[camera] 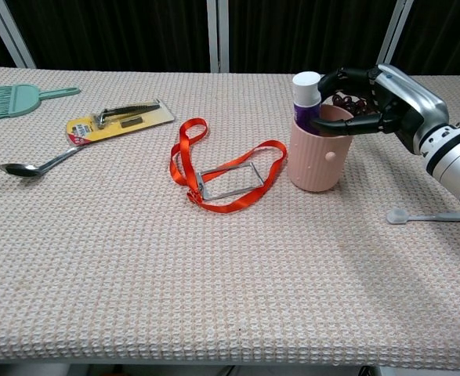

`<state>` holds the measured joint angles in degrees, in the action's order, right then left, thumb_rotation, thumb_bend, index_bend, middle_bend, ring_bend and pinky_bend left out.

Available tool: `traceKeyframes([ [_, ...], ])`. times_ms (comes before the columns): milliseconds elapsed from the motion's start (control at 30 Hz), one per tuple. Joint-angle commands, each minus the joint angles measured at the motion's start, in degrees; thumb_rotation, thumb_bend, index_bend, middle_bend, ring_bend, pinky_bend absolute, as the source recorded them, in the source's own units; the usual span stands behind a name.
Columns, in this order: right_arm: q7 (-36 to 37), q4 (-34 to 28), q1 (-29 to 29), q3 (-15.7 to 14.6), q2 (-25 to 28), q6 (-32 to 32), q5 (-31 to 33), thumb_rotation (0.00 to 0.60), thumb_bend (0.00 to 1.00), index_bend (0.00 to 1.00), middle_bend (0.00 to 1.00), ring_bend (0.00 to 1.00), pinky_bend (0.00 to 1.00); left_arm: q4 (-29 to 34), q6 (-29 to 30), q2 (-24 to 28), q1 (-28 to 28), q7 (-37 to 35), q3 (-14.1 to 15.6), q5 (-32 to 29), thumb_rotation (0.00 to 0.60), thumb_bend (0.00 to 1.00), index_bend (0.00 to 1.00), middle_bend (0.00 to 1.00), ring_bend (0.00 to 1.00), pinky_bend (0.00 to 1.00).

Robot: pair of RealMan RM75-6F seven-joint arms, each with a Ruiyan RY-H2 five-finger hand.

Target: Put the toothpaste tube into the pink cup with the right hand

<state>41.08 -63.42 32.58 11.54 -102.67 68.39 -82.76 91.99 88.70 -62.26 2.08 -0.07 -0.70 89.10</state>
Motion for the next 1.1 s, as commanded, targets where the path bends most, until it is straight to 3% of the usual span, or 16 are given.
traceKeyframes([
  [33, 0.23, -0.04, -0.05, -0.16, 0.23, 0.18, -0.29, 0.600, 0.44, 0.41, 0.40, 0.00, 0.00, 0.11, 0.00, 0.04, 0.01, 0.08, -0.02, 0.00, 0.275, 0.09, 0.12, 0.09, 0.09, 0.21],
  [267, 1.15, -0.07, -0.48, -0.38, 0.59, 1.15, -0.79, 0.600, 0.44, 0.31, 0.33, 0.00, 0.00, 0.21, -0.09, 0.05, -0.01, 0.15, 0.03, -0.05, 0.276, 0.08, 0.12, 0.09, 0.09, 0.21],
  [367, 1.62, -0.23, -0.89, -0.40, 0.86, 2.38, -1.26, 0.600, 0.44, 0.21, 0.27, 0.00, 0.00, 0.15, -0.03, 0.04, -0.03, 0.09, 0.03, -0.02, 0.277, 0.08, 0.12, 0.09, 0.09, 0.21],
  [467, 1.77, -0.75, -2.02, -0.27, 1.46, 5.91, -2.36, 0.600, 0.43, 0.12, 0.20, 0.00, 0.00, 0.23, 0.26, 0.15, -0.16, 0.05, 0.01, 0.05, 0.276, 0.08, 0.12, 0.09, 0.09, 0.21],
  [600, -1.65, -4.61, -6.15, 0.53, 4.45, 15.39, -3.80, 0.600, 0.44, 0.10, 0.19, 0.00, 0.00, 0.24, 0.66, 0.37, -0.55, -0.12, 0.06, -0.15, 0.278, 0.08, 0.12, 0.09, 0.09, 0.21],
  [700, -7.38, -8.78, -9.27, 0.45, 8.34, 18.74, -3.21, 0.600, 0.46, 0.09, 0.22, 0.00, 0.00, 0.15, 0.31, 0.34, -0.50, -0.38, 0.14, -0.28, 0.277, 0.08, 0.12, 0.09, 0.09, 0.21],
  [800, -16.44, -15.08, -12.00, -1.74, 15.63, 17.26, -2.09, 0.600, 0.48, 0.21, 0.24, 0.00, 0.00, -0.08, 0.23, 0.15, -0.39, -0.46, 0.21, 0.04, 0.276, 0.08, 0.12, 0.09, 0.09, 0.21],
  [967, -39.91, -27.61, -13.25, -7.20, 29.70, 6.47, 3.34, 0.600, 0.48, 0.33, 0.28, 0.00, 0.00, -0.23, 0.47, -0.33, -0.34, -0.43, 0.24, 0.53, 0.274, 0.09, 0.12, 0.09, 0.09, 0.21],
  [1100, -50.43, -31.78, -12.24, -8.19, 32.30, 0.03, 10.11, 0.600, 0.49, 0.35, 0.23, 0.00, 0.00, -0.34, 0.42, -0.74, -0.25, -0.39, 0.30, 0.77, 0.278, 0.08, 0.12, 0.09, 0.09, 0.21],
])
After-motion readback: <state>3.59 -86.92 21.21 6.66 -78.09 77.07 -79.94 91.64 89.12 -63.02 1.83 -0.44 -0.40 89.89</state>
